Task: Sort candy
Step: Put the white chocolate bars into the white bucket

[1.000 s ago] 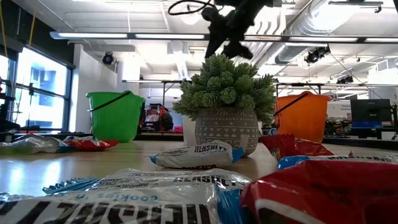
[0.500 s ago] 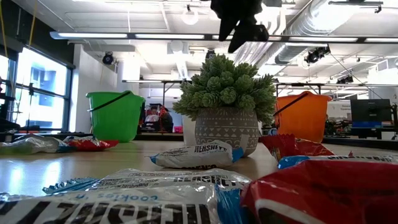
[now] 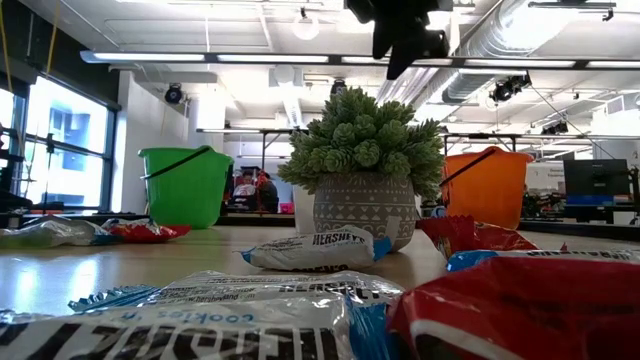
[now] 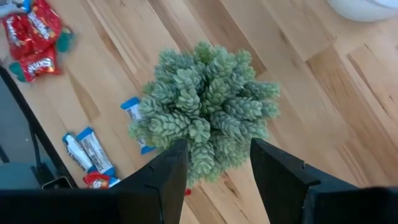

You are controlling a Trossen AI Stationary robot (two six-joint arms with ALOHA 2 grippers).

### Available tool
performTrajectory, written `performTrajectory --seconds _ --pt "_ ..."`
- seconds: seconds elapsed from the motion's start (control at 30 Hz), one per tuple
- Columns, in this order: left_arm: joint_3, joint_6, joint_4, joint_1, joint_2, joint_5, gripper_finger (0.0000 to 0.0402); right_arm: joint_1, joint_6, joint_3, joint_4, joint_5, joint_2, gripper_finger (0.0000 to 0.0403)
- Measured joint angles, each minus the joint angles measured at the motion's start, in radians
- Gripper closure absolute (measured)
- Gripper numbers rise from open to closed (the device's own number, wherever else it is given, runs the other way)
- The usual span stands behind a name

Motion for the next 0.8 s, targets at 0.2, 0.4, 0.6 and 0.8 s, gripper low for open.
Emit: performTrajectory --seconds 0.2,0.4,0.6,0.8 --pt "0.0 -0.009 0.0 0.0 0.013 -0.012 0.0319 -0.001 0.0 0.0 0.018 0.0 0.0 0.0233" --pt "0.0 -0.033 0.0 0.0 0.032 -0.012 0.0319 -0.001 0.0 0.0 0.018 0.0 0.0 0.0233" --pt "0.0 -0.035 0.011 0.0 0.052 -0.019 0.0319 -0.001 0.0 0.0 0.018 0.0 0.0 0.0233" --pt "0.0 -0.034 0.025 0.0 0.063 -0.018 0.0319 -0.001 0.0 0.0 0.019 0.0 0.0 0.0233"
